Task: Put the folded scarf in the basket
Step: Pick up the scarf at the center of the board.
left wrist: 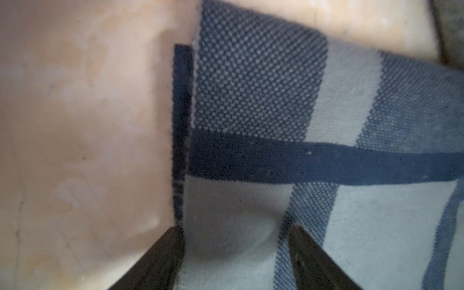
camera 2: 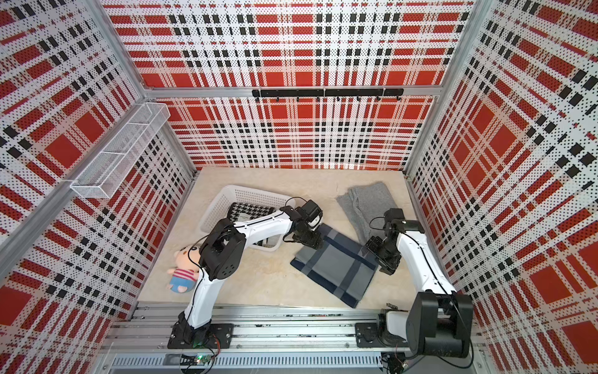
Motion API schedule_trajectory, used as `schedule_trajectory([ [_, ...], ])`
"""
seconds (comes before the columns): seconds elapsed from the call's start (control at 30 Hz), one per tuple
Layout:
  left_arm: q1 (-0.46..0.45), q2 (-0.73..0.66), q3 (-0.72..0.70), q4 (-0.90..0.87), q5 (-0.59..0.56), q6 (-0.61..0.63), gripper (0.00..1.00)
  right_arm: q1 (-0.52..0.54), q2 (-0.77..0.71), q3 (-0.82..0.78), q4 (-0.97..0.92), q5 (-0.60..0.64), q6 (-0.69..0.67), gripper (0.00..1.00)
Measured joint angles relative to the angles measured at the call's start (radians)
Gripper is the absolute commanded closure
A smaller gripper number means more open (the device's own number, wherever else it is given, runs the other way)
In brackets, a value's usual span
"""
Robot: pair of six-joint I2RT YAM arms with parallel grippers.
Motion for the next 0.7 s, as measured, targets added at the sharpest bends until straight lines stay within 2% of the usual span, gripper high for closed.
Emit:
schedule_trajectory([
  [0.07,0.0,-0.001,-0.003,0.001,0.001,0.0,0.24,0.0,0.0,-0.003,0.001,-0.002,0.0,0.19],
  [0.13,0.0,-0.006,-0.011,0.002,-0.003,0.0,0.14,0.0,0.0,-0.007,0.003,-0.003,0.0,0.19],
  [0.2,0.0,-0.018,-0.026,0.003,-0.01,0.002,0.09,0.0,0.0,-0.01,0.005,-0.006,0.0,0.19],
  [0.3,0.0,-0.035,-0.049,0.0,-0.008,0.001,0.09,0.0,0.001,-0.014,0.01,-0.008,0.0,0.19],
  [0.47,0.0,-0.039,-0.062,0.003,0.026,0.009,0.29,0.0,0.003,-0.014,0.02,-0.01,0.0,0.19],
  [0.6,-0.01,-0.039,-0.077,0.016,0.072,0.014,0.5,0.0,0.004,-0.013,0.021,-0.005,0.0,0.19],
  [0.7,-0.024,-0.035,-0.08,0.017,0.086,0.013,0.62,0.0,0.004,-0.013,0.022,-0.002,0.0,0.2],
])
